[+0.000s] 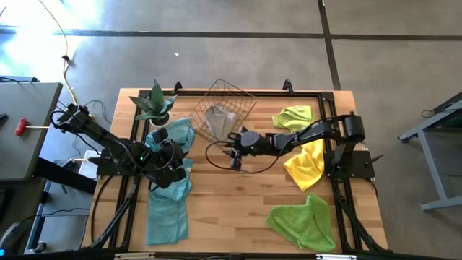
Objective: Fold microfiber towels
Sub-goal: Adjust the wire basket
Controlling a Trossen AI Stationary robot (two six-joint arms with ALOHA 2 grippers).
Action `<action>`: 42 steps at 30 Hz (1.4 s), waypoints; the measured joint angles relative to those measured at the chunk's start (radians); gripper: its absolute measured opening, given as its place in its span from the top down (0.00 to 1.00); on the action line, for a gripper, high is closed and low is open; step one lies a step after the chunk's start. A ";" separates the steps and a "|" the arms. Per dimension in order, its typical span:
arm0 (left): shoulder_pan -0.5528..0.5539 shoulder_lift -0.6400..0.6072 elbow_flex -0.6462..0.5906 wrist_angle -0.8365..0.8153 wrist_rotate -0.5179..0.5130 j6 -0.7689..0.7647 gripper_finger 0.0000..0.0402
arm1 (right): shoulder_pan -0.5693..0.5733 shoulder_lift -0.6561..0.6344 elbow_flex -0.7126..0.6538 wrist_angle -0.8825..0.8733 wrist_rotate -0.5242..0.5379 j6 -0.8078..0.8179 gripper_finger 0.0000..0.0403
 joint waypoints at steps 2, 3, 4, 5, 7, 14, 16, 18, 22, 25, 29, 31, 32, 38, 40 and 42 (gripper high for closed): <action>0.000 0.000 0.000 -0.001 0.000 0.000 0.67 | -0.001 0.022 0.029 0.004 0.047 -0.034 0.71; 0.000 0.000 0.000 -0.001 0.000 0.000 0.67 | -0.002 0.032 0.047 0.010 0.064 -0.055 0.71; 0.000 0.000 0.000 -0.001 0.000 0.000 0.67 | -0.006 0.039 0.063 0.011 0.069 -0.072 0.71; 0.000 0.000 0.000 -0.002 0.000 0.000 0.67 | -0.010 0.047 0.080 0.014 0.069 -0.091 0.71; 0.000 0.000 0.000 -0.002 0.000 0.000 0.67 | -0.016 0.061 0.117 0.017 0.069 -0.116 0.71; 0.000 0.000 0.000 -0.002 0.010 0.000 0.67 | -0.028 0.067 0.179 -0.002 0.004 -0.148 0.71; 0.000 0.000 0.000 -0.002 0.025 0.000 0.67 | -0.027 0.065 0.179 -0.019 -0.004 -0.148 0.71; 0.000 0.000 0.000 -0.002 0.032 0.000 0.67 | -0.025 0.065 0.179 -0.060 -0.008 -0.139 0.71; 0.000 0.000 0.000 -0.002 0.038 0.000 0.67 | -0.024 0.064 0.179 -0.154 -0.035 -0.132 0.71; 0.000 0.000 0.000 -0.002 0.038 0.000 0.67 | -0.025 0.044 0.179 -0.211 -0.100 -0.132 0.71; 0.000 0.000 0.000 -0.003 0.042 0.000 0.67 | -0.025 -0.034 0.179 -0.310 -0.218 -0.132 0.71; 0.000 0.000 0.000 -0.003 0.046 0.000 0.67 | -0.025 -0.094 0.179 -0.396 -0.247 -0.160 0.71; 0.000 0.000 0.000 -0.003 0.046 0.000 0.67 | -0.024 -0.127 0.179 -0.444 -0.245 -0.187 0.71; 0.000 0.000 0.000 -0.002 0.044 0.015 0.67 | -0.044 -0.237 0.181 -0.571 0.014 -0.483 0.71; 0.000 0.000 0.000 -0.001 0.041 0.016 0.67 | -0.070 -0.227 0.181 -0.574 0.016 -0.601 0.71; 0.000 0.000 0.000 -0.002 0.041 0.016 0.67 | -0.102 -0.216 0.181 -0.590 0.010 -0.698 0.71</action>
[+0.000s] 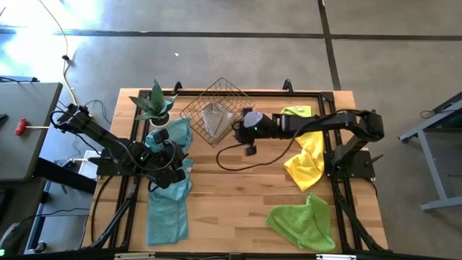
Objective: Fold microfiber towels
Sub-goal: Adjust the wire basket
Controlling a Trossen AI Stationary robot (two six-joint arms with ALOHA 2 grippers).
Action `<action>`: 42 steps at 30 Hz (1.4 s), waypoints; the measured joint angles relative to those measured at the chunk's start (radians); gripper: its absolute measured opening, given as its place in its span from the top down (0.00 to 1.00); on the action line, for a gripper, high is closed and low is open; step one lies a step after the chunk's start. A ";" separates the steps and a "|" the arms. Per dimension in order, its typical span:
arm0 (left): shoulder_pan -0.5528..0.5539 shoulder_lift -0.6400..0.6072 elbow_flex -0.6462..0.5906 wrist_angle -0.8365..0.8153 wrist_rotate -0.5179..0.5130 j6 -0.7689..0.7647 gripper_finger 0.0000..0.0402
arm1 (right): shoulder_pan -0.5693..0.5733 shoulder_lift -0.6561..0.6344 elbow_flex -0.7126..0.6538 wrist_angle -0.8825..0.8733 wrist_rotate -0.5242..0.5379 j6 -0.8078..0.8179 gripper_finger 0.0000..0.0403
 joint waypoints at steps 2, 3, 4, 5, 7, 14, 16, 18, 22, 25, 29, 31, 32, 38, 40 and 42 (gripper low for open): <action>0.000 0.000 0.000 0.000 0.001 0.000 0.67 | -0.038 0.008 0.000 -0.013 -0.005 -0.060 0.71; 0.000 0.000 0.000 0.000 0.001 0.000 0.67 | -0.059 0.009 0.000 -0.028 -0.004 -0.073 0.71; 0.000 0.000 0.000 0.000 0.003 0.000 0.67 | -0.080 0.009 -0.001 -0.037 -0.006 -0.085 0.71; 0.000 0.000 0.000 0.000 0.005 0.000 0.67 | -0.100 0.009 -0.001 -0.036 -0.019 -0.088 0.71; 0.000 0.000 0.000 0.000 0.007 0.000 0.67 | -0.137 0.009 -0.001 -0.036 -0.067 -0.082 0.71; 0.000 0.000 0.000 0.000 0.006 0.002 0.67 | -0.195 0.030 -0.002 -0.039 -0.189 -0.050 0.71; 0.000 0.000 0.000 -0.001 0.006 0.002 0.67 | -0.196 0.042 -0.002 -0.031 -0.188 -0.080 0.71; 0.000 0.000 0.000 0.000 0.003 0.002 0.67 | -0.195 0.061 -0.002 -0.022 -0.184 -0.123 0.71; 0.000 0.000 0.000 0.000 0.005 0.001 0.67 | -0.198 0.091 -0.002 0.012 -0.173 -0.168 0.71; 0.000 0.000 0.000 0.000 0.007 0.001 0.67 | -0.205 0.108 -0.002 0.026 -0.169 -0.171 0.71; 0.000 0.000 0.000 0.000 0.007 0.001 0.67 | -0.213 0.110 -0.002 0.013 -0.169 -0.165 0.73; 0.000 0.000 0.000 0.000 0.007 0.001 0.67 | -0.213 0.110 -0.002 0.007 -0.168 -0.164 0.77; 0.000 0.000 0.000 0.000 0.007 0.001 0.67 | -0.213 0.110 -0.002 0.008 -0.168 -0.164 0.79; 0.000 0.000 0.000 0.000 0.007 0.003 0.67 | -0.204 0.102 0.000 -0.026 -0.159 -0.130 0.98; 0.000 0.000 0.000 -0.001 0.008 0.003 0.67 | -0.201 0.100 0.000 -0.041 -0.119 -0.049 0.98; 0.000 0.000 0.000 -0.001 0.008 0.003 0.67 | -0.197 0.092 0.000 -0.053 -0.058 0.053 0.97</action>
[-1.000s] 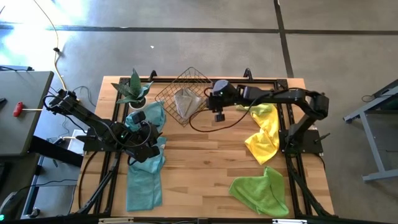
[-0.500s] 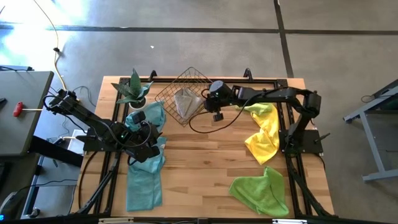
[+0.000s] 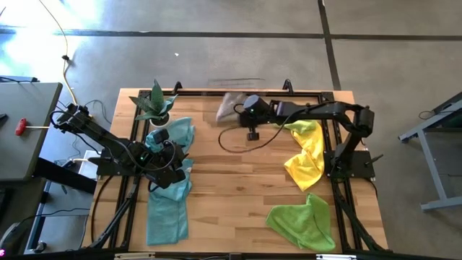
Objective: Fold microfiber towels
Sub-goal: Adjust the wire basket, then fold the yellow microfiber towel
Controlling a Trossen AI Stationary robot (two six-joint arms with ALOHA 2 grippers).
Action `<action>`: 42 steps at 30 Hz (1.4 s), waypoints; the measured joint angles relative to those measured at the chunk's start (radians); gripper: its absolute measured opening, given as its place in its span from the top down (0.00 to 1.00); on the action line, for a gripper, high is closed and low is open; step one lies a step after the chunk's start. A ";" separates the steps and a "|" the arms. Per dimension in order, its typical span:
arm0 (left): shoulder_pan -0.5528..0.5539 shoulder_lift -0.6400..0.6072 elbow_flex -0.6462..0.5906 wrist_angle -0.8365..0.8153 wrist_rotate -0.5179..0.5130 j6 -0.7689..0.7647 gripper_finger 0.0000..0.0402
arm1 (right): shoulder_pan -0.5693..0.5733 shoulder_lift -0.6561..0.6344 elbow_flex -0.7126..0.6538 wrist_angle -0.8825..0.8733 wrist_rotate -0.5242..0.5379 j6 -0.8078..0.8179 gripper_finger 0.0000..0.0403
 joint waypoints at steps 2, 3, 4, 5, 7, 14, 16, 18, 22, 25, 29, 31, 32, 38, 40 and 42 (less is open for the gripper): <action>0.000 0.000 0.000 -0.002 0.002 0.000 0.67 | 0.004 -0.013 -0.002 -0.028 0.032 0.081 0.97; 0.000 0.000 0.000 -0.002 0.003 0.005 0.67 | 0.005 -0.014 -0.002 -0.032 0.034 0.101 0.98; 0.000 0.000 0.000 -0.004 0.004 0.012 0.67 | 0.005 -0.018 -0.002 -0.043 0.032 0.110 0.98; 0.000 0.000 0.000 -0.003 0.003 0.022 0.67 | 0.006 -0.021 -0.002 -0.056 0.029 0.109 0.98; 0.000 0.000 0.000 -0.003 0.003 0.035 0.67 | 0.007 -0.024 -0.002 -0.057 0.004 0.095 0.98; 0.000 0.000 0.000 -0.003 0.004 0.035 0.67 | 0.035 -0.025 -0.002 -0.085 0.001 0.071 0.91; 0.000 0.000 0.000 -0.003 0.003 0.035 0.67 | 0.046 -0.026 -0.002 -0.097 0.005 0.068 0.86; 0.000 0.000 0.000 -0.003 0.004 0.035 0.67 | 0.058 -0.026 -0.002 -0.101 0.034 0.068 0.82; 0.000 0.000 0.000 -0.002 0.004 0.035 0.67 | 0.089 -0.047 0.014 -0.132 0.124 0.068 0.75; 0.000 0.000 0.000 -0.002 0.004 0.035 0.67 | 0.117 -0.077 0.060 -0.187 0.185 0.071 0.73; 0.000 0.000 0.000 -0.001 0.004 0.034 0.67 | 0.157 -0.120 0.147 -0.348 0.184 0.198 0.72; 0.000 0.000 0.000 0.000 0.004 0.034 0.67 | 0.181 -0.141 0.184 -0.454 0.147 0.323 0.72; 0.000 0.000 0.000 0.001 0.005 0.034 0.67 | 0.197 -0.151 0.197 -0.511 0.121 0.383 0.72; 0.000 0.000 0.000 0.003 0.021 0.015 0.67 | 0.347 -0.204 0.174 -0.809 -0.050 0.747 0.72; 0.000 0.000 0.000 0.004 0.021 0.015 0.67 | 0.415 -0.217 0.128 -0.851 -0.037 0.857 0.72; 0.000 0.000 0.000 0.004 0.021 0.015 0.67 | 0.477 -0.227 0.069 -0.853 -0.005 0.968 0.72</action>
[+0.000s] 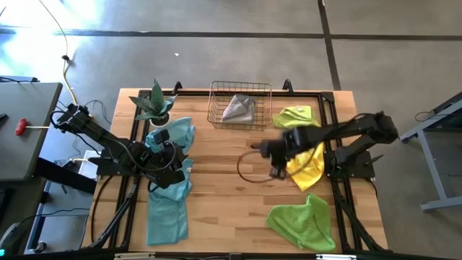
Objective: Fold microfiber towels
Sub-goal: Fold the yellow microfiber towel
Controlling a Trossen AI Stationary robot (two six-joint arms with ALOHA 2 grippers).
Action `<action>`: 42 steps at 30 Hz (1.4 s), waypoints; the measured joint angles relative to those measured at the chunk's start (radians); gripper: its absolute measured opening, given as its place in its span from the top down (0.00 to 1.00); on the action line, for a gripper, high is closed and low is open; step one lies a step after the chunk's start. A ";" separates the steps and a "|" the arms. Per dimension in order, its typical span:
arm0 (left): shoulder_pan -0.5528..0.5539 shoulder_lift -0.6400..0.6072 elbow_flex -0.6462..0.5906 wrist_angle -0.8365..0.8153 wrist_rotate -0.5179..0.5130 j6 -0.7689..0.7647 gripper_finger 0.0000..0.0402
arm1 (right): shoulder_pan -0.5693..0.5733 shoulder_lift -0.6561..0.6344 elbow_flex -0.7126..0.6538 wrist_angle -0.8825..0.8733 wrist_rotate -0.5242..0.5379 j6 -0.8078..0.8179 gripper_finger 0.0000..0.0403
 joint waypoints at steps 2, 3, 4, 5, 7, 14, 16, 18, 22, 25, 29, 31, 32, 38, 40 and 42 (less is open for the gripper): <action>0.000 0.000 0.000 0.001 0.000 -0.008 0.67 | 0.049 -0.002 -0.061 0.009 0.024 0.124 0.72; 0.000 0.000 0.000 0.002 0.000 -0.008 0.67 | 0.065 -0.002 -0.093 0.023 0.033 0.187 0.72; 0.000 0.000 0.000 0.003 0.000 -0.008 0.67 | 0.078 -0.002 -0.125 0.034 0.043 0.246 0.72; 0.000 0.000 0.000 0.007 0.000 -0.008 0.67 | 0.089 -0.002 -0.158 0.047 0.049 0.296 0.72; 0.000 0.000 0.000 0.014 0.000 -0.008 0.67 | 0.104 -0.002 -0.219 0.093 0.051 0.371 0.71; 0.000 0.000 0.000 0.024 0.000 0.000 0.67 | 0.116 -0.001 -0.370 0.193 0.056 0.611 0.63; 0.000 0.000 0.000 0.024 0.000 0.001 0.67 | 0.107 -0.001 -0.391 0.189 0.084 0.666 0.61; 0.000 0.000 0.000 0.024 0.000 0.000 0.67 | 0.096 -0.001 -0.406 0.192 0.100 0.696 0.60; 0.000 0.000 0.000 0.027 -0.001 0.019 0.67 | 0.083 -0.001 -0.428 0.210 0.105 0.717 0.60; 0.000 0.000 0.000 0.043 -0.001 0.028 0.67 | 0.083 -0.001 -0.440 0.231 0.107 0.717 0.60; 0.000 0.000 0.000 0.064 -0.003 0.048 0.67 | 0.083 -0.001 -0.452 0.261 0.117 0.717 0.60; 0.000 0.000 0.000 0.077 -0.003 0.061 0.67 | 0.083 -0.001 -0.460 0.261 0.120 0.717 0.60; 0.000 0.000 0.000 0.082 -0.004 0.063 0.67 | 0.083 -0.001 -0.464 0.257 0.121 0.717 0.60; 0.000 0.000 0.000 0.114 -0.011 0.073 0.67 | 0.083 -0.001 -0.511 0.263 0.115 0.717 0.62; 0.000 0.000 0.000 0.128 -0.013 0.074 0.67 | 0.083 -0.001 -0.522 0.263 0.112 0.717 0.66; 0.000 0.000 0.000 0.132 -0.029 0.074 0.67 | 0.083 -0.001 -0.524 0.266 0.113 0.716 0.71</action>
